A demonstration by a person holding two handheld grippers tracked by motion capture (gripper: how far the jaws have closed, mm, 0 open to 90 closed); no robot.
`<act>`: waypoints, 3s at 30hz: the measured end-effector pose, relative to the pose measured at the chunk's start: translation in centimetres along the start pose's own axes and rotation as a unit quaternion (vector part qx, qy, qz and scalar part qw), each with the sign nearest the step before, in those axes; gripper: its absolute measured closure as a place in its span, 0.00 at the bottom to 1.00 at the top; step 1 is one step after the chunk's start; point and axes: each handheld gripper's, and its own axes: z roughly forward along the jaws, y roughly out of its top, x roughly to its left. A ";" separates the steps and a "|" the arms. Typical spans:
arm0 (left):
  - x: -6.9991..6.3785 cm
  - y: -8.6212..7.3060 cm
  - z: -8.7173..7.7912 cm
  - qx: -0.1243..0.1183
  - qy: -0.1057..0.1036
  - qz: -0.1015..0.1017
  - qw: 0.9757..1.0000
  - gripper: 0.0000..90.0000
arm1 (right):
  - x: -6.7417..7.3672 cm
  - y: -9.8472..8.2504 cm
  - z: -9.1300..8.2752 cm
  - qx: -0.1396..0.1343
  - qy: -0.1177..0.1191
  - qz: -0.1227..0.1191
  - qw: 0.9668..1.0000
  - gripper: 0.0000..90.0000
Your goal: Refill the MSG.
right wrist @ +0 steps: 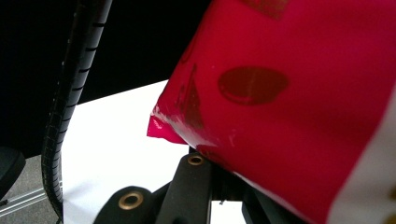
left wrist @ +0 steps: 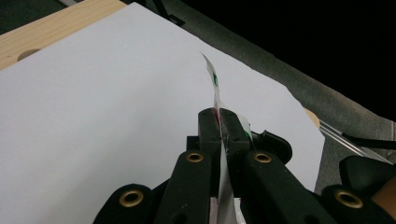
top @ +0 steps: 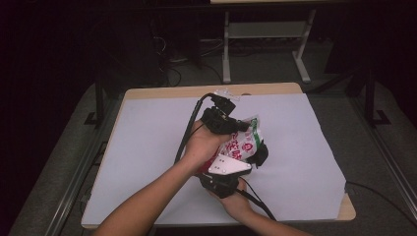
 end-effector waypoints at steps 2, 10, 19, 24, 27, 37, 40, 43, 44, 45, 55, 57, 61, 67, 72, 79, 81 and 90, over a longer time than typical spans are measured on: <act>0.0 0.0 0.0 0.000 -0.001 0.000 1.000 1.00 | 0.0 0.0 0.0 0.000 0.000 0.002 1.000 1.00; -0.1 0.0 -0.1 0.000 0.001 -0.001 1.000 1.00 | 0.0 0.1 0.0 -0.003 0.002 0.004 1.000 1.00; -0.1 0.0 -0.1 -0.001 0.001 -0.003 1.000 1.00 | 0.1 0.1 0.0 -0.005 0.003 0.005 1.000 1.00; -0.1 0.0 -0.1 -0.002 0.000 -0.003 1.000 1.00 | 0.1 0.1 0.0 -0.005 0.004 0.006 1.000 1.00; -0.1 -0.1 -0.1 -0.004 0.000 -0.004 1.000 1.00 | 0.1 0.1 0.1 -0.005 0.005 0.006 1.000 1.00; -0.1 -0.1 -0.1 -0.004 0.000 -0.004 1.000 1.00 | 0.1 0.1 0.1 -0.006 0.005 0.006 1.000 1.00; -0.1 -0.1 0.0 -0.003 -0.001 -0.004 1.000 1.00 | 0.1 0.1 0.1 -0.006 0.005 0.007 1.000 1.00; -0.1 -0.1 0.0 -0.003 0.000 -0.003 1.000 1.00 | 0.1 0.1 0.1 -0.006 0.006 0.007 1.000 1.00; -0.1 -0.1 0.0 -0.003 0.000 -0.004 1.000 1.00 | 0.1 0.1 0.1 -0.006 0.006 0.007 1.000 1.00; -0.1 -0.1 0.0 -0.002 0.000 -0.003 1.000 1.00 | 0.1 0.1 0.1 -0.006 0.006 0.007 1.000 1.00; 0.0 -0.3 0.1 0.001 -0.002 -0.004 1.000 1.00 | 0.1 0.0 0.1 -0.003 0.008 0.006 1.000 1.00; 0.0 -0.3 0.2 0.001 -0.002 -0.005 1.000 1.00 | 0.1 0.0 0.1 -0.003 0.008 0.005 1.000 1.00; 0.0 -0.3 0.1 -0.003 -0.004 -0.006 1.000 1.00 | 0.1 0.0 0.1 -0.003 0.009 0.002 1.000 1.00; 0.0 -0.3 -0.2 -0.011 -0.007 -0.005 1.000 1.00 | -0.1 -0.1 0.2 0.002 0.011 -0.002 1.000 1.00; 0.1 -0.3 -0.6 -0.013 -0.015 -0.002 1.000 1.00 | -0.4 -0.3 0.4 0.013 0.013 0.010 1.000 1.00; 0.4 -0.5 -1.2 -0.020 -0.033 -0.011 0.999 1.00 | -0.4 -0.6 0.5 0.022 0.012 0.010 1.000 1.00; 0.5 -0.6 -1.3 -0.020 -0.038 -0.011 0.999 1.00 | -0.4 -0.6 0.6 0.023 0.011 0.010 1.000 1.00; 0.7 -0.6 -2.1 -0.030 -0.063 -0.014 0.997 1.00 | -0.4 -0.7 0.7 0.027 0.005 0.012 1.000 1.00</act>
